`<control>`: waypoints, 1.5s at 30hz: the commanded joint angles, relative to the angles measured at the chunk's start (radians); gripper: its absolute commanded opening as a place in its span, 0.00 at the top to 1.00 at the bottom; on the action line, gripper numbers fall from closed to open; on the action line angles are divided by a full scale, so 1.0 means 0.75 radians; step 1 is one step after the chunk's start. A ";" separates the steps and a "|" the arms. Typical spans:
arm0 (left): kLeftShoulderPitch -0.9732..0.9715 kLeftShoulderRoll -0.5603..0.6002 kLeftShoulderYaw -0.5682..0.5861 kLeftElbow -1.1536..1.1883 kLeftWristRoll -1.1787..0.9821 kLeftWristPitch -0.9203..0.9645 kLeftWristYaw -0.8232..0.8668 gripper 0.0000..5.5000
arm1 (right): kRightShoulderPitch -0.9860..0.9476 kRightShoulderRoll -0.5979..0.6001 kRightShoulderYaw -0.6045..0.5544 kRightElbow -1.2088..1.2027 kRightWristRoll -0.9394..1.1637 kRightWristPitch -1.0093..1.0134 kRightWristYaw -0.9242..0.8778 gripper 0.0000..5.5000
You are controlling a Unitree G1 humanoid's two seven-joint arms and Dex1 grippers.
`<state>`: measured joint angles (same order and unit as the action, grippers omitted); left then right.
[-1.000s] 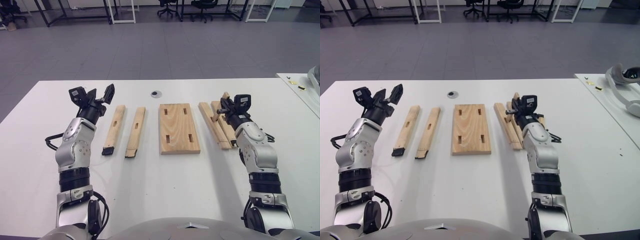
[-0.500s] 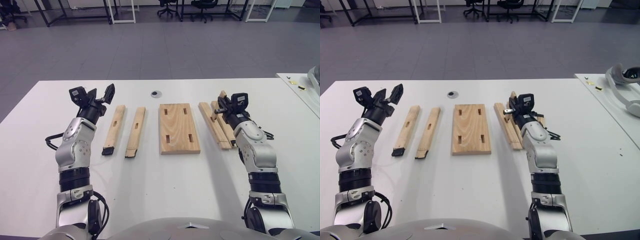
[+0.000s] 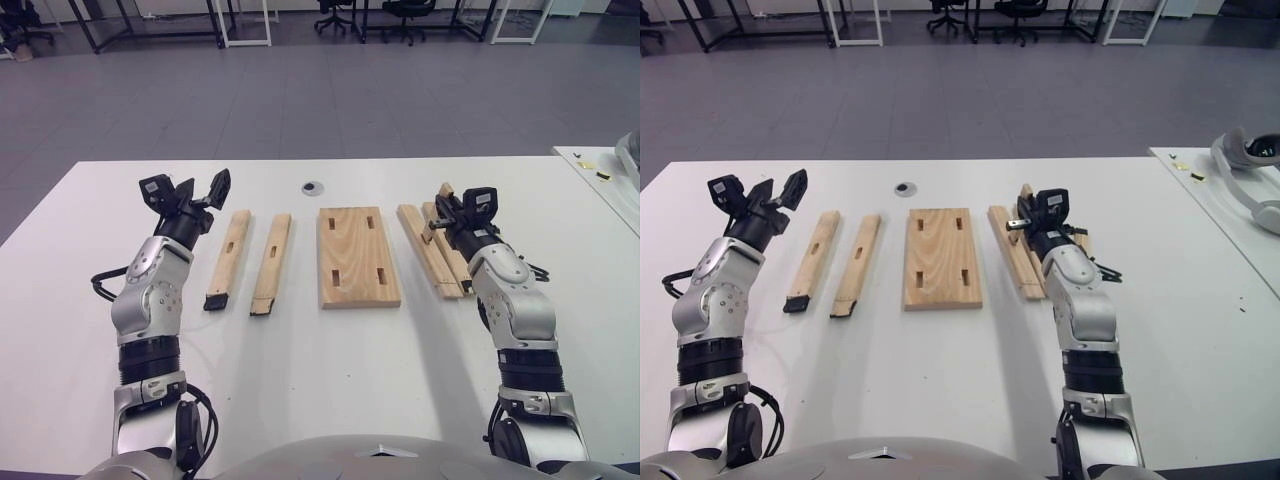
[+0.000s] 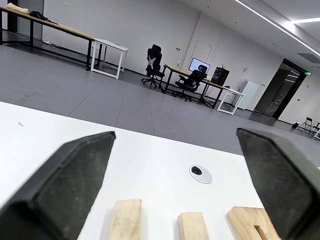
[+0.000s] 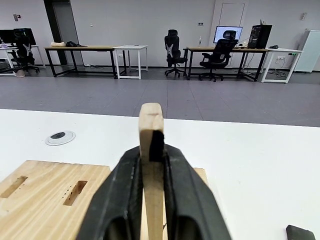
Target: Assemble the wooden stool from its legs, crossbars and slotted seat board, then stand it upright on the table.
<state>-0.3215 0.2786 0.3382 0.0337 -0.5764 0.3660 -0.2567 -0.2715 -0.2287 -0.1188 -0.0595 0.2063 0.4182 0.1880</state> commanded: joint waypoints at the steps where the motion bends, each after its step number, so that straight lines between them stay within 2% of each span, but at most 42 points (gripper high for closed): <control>1: 0.014 0.000 -0.002 -0.019 0.021 0.006 0.013 0.19 | -0.002 -0.012 -0.019 0.016 0.011 0.018 0.013 0.93; 31: 0.013 -0.015 -0.004 -0.014 0.026 -0.002 0.023 0.19 | -0.038 -0.026 0.079 0.026 -0.082 -0.027 0.056 0.93; 42: 0.019 -0.020 -0.003 -0.013 0.033 -0.009 0.023 0.19 | -0.014 0.061 -0.077 0.172 0.093 0.131 0.026 0.93; 45: 0.019 -0.020 -0.003 -0.016 0.033 -0.007 0.023 0.19 | 0.022 0.046 -0.059 0.200 0.078 0.120 0.034 0.93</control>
<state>-0.3093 0.2672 0.3376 0.0331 -0.5658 0.3620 -0.2496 -0.3055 -0.1945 -0.1837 0.0415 0.2775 0.4653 0.2119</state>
